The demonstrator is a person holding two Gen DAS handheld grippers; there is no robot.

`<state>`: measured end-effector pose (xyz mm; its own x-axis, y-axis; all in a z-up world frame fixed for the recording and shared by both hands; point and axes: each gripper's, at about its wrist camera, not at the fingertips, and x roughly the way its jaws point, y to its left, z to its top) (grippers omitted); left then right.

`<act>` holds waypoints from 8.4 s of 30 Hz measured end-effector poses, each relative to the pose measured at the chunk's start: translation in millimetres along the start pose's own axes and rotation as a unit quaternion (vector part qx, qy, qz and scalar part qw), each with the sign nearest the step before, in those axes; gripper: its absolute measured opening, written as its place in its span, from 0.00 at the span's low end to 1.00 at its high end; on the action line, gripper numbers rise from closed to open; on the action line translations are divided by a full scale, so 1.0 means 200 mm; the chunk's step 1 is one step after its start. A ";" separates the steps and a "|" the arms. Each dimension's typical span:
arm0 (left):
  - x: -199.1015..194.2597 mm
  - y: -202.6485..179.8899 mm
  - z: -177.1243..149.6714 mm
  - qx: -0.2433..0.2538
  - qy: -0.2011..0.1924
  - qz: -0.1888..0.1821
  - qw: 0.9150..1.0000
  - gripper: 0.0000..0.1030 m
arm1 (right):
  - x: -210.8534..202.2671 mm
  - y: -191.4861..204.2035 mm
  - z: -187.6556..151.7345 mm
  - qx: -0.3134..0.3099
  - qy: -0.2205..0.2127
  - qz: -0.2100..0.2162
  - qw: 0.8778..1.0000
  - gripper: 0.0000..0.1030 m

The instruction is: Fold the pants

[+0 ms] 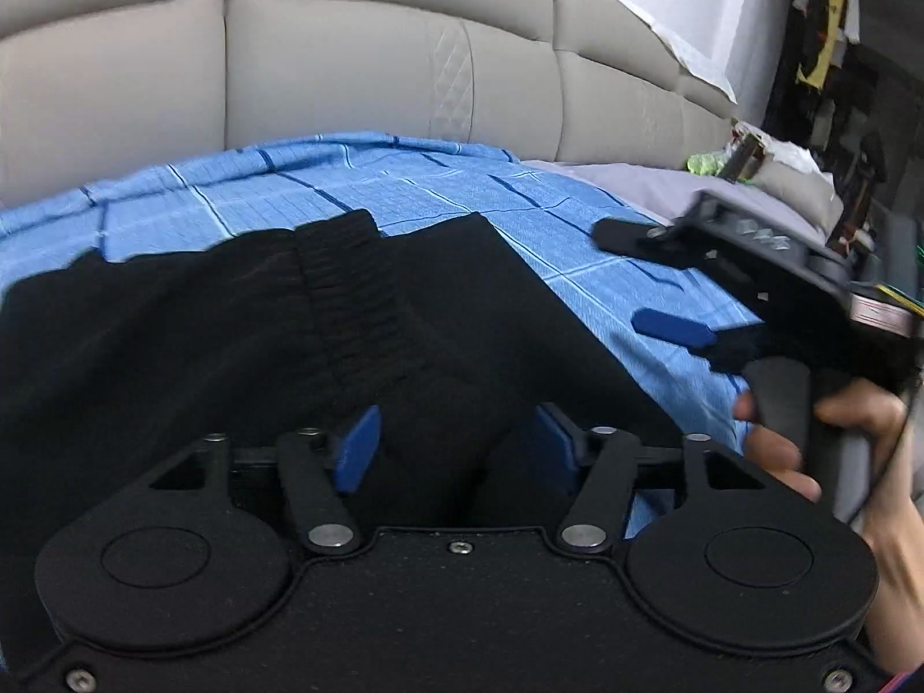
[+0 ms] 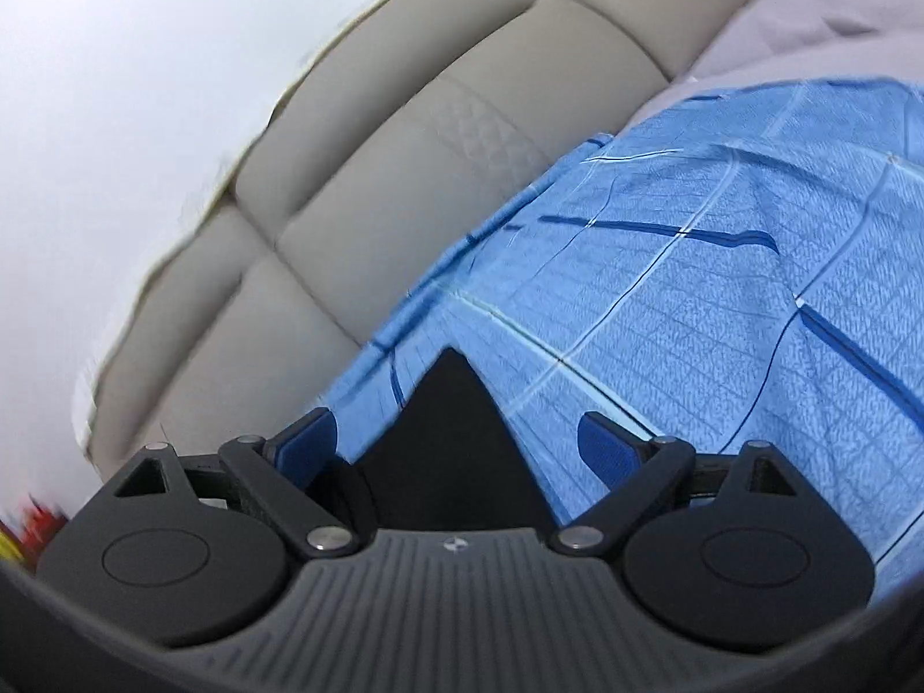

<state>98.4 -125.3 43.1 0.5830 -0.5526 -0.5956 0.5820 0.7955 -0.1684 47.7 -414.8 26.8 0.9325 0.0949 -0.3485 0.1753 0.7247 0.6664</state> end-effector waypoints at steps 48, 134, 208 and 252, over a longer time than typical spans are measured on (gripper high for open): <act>-0.30 0.17 -0.26 -0.046 0.000 0.133 0.990 0.41 | -0.06 0.45 -0.54 -0.318 -0.063 -0.224 0.919 0.37; -0.15 1.53 0.46 -0.223 -0.024 0.340 0.913 0.16 | 1.23 1.08 -0.21 -0.253 0.219 0.106 0.936 0.30; -0.37 0.70 -0.26 -0.153 0.012 0.320 0.935 1.00 | 0.39 1.00 -0.94 -0.402 0.075 -0.027 0.912 1.00; -0.36 0.72 -0.25 -0.161 0.020 0.316 0.935 1.00 | 0.45 1.03 -0.92 -0.403 0.114 -0.035 0.907 1.00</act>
<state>112.7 42.1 22.7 0.7274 0.0586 -0.6837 -0.0765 0.9971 0.0040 108.5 -131.7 10.8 0.8221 0.1014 -0.5602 -0.1421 0.9894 -0.0294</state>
